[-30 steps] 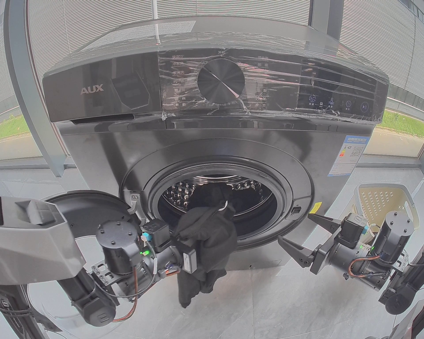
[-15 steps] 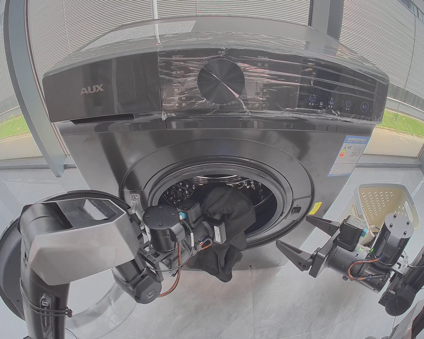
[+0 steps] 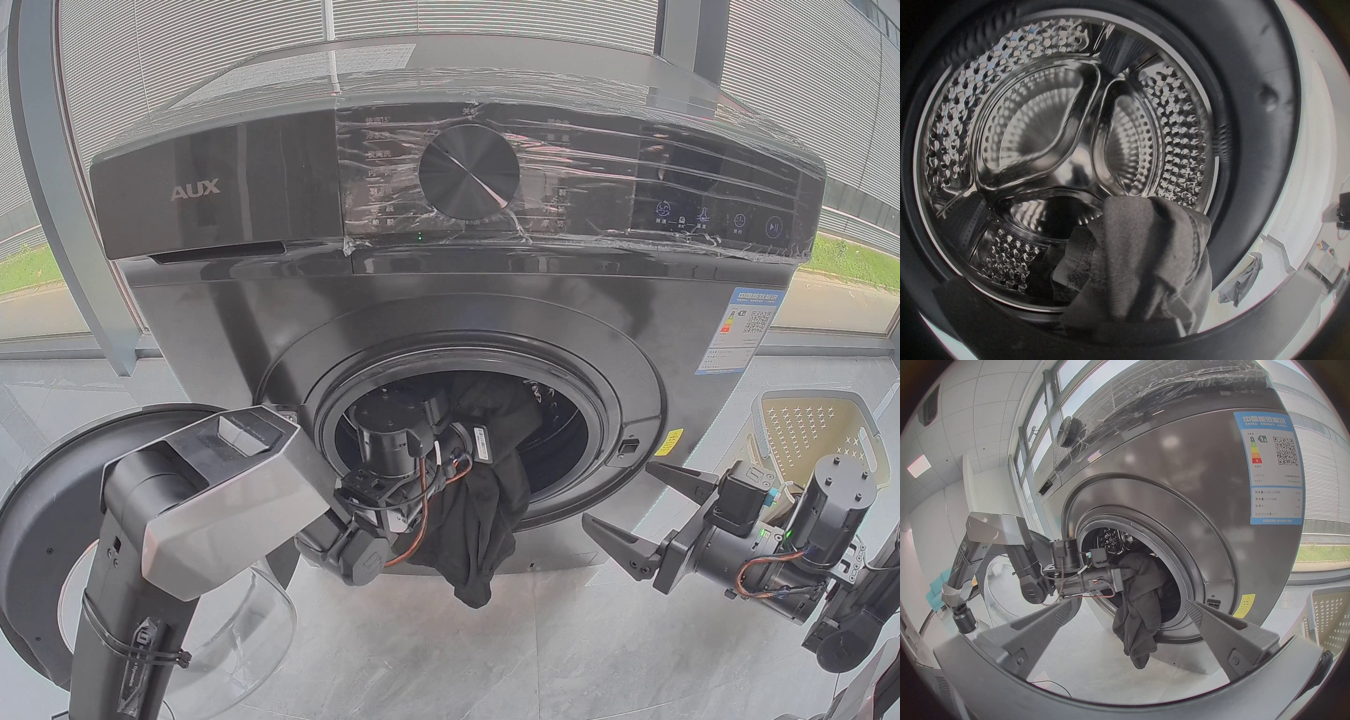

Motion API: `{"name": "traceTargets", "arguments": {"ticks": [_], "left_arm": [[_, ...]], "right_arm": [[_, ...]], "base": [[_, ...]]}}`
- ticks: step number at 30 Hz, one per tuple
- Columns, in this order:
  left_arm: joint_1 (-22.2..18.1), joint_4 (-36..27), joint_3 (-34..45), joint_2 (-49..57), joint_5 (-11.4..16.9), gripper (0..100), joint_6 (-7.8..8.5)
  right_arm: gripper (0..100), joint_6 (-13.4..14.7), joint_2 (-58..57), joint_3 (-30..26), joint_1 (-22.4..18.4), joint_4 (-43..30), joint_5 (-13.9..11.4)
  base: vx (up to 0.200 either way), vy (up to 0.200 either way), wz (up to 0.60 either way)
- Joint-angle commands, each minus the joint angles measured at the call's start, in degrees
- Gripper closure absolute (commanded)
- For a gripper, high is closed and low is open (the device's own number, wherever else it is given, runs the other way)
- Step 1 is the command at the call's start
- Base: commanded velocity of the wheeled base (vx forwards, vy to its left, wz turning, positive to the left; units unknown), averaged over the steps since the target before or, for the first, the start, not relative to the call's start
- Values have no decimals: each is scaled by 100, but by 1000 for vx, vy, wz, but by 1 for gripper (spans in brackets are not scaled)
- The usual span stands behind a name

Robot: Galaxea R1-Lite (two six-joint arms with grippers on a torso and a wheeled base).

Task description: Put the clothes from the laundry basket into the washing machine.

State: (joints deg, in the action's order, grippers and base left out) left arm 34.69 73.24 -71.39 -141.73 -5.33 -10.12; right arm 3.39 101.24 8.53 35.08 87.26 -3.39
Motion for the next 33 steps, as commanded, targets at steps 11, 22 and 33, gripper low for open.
{"name": "traceTargets", "arguments": {"ticks": [11,22,33], "left_arm": [[-393,-1348,-2846,-1340,-671,100,-52],[-464,-1409,-2977,-1357,-671,100,-34],[-367,-1576,-2222,-909,-663,0,-25]], "right_arm": [[0,4,36,8,25,10,-4],[0,4,62,8,25,10,-13],[0,-5,62,8,25,10,-13]], "base": [[0,0,0],[0,0,0],[0,0,0]]}}
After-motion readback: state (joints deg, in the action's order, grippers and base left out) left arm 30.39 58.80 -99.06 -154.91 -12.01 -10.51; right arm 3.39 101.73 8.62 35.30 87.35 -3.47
